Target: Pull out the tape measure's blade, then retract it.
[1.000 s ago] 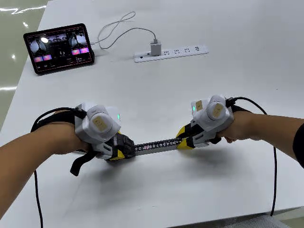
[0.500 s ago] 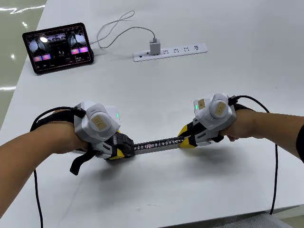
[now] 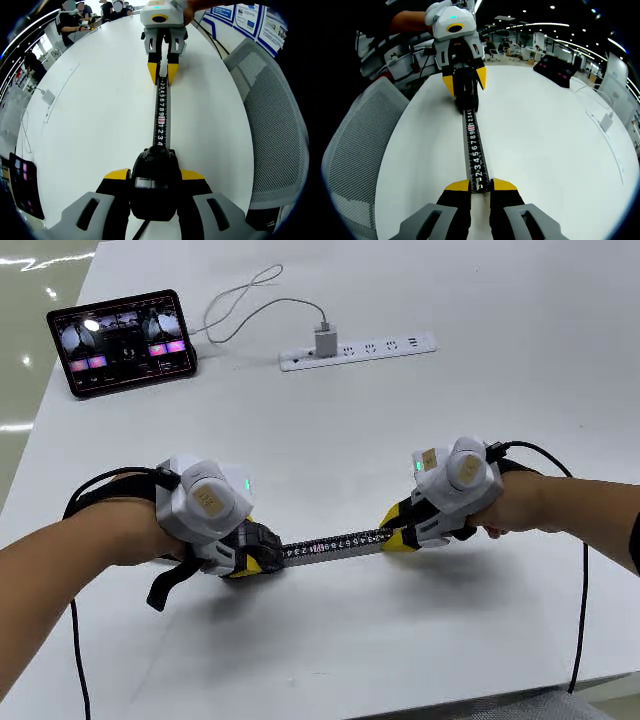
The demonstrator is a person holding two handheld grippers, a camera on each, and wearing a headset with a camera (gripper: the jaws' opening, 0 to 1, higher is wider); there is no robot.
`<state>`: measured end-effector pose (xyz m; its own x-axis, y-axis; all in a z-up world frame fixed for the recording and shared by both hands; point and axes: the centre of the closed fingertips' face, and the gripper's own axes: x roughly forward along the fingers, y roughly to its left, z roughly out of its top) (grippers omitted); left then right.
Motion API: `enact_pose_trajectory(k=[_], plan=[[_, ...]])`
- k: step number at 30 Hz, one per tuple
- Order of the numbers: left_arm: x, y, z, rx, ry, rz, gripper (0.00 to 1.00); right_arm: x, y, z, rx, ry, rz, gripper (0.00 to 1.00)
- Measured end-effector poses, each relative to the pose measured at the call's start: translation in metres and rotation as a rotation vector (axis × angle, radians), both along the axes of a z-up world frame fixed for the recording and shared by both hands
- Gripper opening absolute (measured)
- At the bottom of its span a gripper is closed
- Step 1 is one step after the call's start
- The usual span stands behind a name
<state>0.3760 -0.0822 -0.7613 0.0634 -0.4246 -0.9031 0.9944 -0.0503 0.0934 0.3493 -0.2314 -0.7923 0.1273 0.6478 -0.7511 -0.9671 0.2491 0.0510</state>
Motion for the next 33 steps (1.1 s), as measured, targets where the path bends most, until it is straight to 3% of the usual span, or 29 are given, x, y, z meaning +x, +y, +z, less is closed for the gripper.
enact_pose_trajectory(k=[33], plan=[[0.000, 0.000, 0.000, -0.007, 0.002, 0.002, 0.30, 0.000, -0.018, 0.000, -0.002, 0.005, -0.021, 0.09]])
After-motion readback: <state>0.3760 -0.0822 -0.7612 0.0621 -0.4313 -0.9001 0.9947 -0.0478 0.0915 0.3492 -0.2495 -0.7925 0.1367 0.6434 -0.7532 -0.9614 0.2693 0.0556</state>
